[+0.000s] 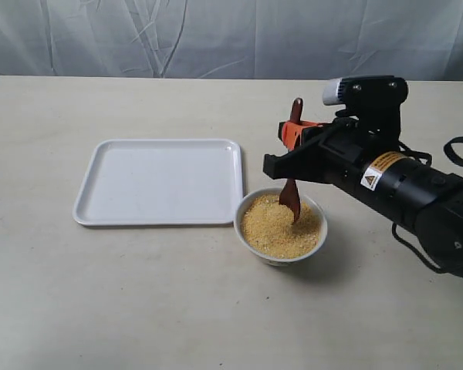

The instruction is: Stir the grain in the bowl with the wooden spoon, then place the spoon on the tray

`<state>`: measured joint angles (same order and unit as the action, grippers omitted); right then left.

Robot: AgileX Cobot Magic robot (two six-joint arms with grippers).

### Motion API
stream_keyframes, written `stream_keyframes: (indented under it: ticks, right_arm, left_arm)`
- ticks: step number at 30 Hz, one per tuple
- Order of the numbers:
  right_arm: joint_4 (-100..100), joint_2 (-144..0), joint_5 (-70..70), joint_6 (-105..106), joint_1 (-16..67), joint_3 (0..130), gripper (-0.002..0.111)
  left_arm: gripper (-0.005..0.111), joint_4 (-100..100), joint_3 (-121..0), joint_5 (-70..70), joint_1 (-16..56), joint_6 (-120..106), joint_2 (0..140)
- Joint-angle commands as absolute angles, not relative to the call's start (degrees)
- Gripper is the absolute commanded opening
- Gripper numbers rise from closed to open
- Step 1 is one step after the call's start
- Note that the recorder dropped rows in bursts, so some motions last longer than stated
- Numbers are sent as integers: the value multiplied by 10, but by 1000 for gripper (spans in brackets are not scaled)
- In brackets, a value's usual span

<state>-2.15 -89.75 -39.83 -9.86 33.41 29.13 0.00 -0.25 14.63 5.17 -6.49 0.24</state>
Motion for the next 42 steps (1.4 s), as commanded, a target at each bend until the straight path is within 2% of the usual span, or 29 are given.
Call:
stream_keyframes:
  ticks: [1,11,15,19,23,29,31,32,33,35,39,42]
  right_arm:
    - [-18,-856,-397,-63,334,288,-1]
    - [-24,-859,-366,-6,334,288,-1]
    - [-17,-827,-387,-75,334,299,-1]
    - [99,-817,-232,-237,334,403,-1]
    - [186,-878,-65,-399,334,538,-1]
    - [147,-1046,72,-414,354,739,-1]
    - [28,-1089,138,-284,354,801,-1]
    - [-92,-1102,185,-89,354,833,-1]
    - [-163,-1104,206,17,354,849,-1]
    - [-463,-1104,232,334,354,868,-1]
    - [-765,-1125,307,557,350,868,-1]
    - [-845,-1160,342,569,343,875,-1]
  left_arm:
    - [0,-4,0,141,52,-64,0]
    - [0,-4,0,141,52,-64,0]
    - [0,-4,0,141,52,-64,0]
    - [0,-4,0,141,52,-64,0]
    - [0,-4,0,141,52,-64,0]
    - [0,-4,0,141,52,-64,0]
    - [0,-4,0,141,52,-64,0]
    - [0,-4,0,141,52,-64,0]
    - [0,-4,0,141,52,-64,0]
    - [0,-4,0,141,52,-64,0]
    - [0,-4,0,141,52,-64,0]
    - [0,-4,0,141,52,-64,0]
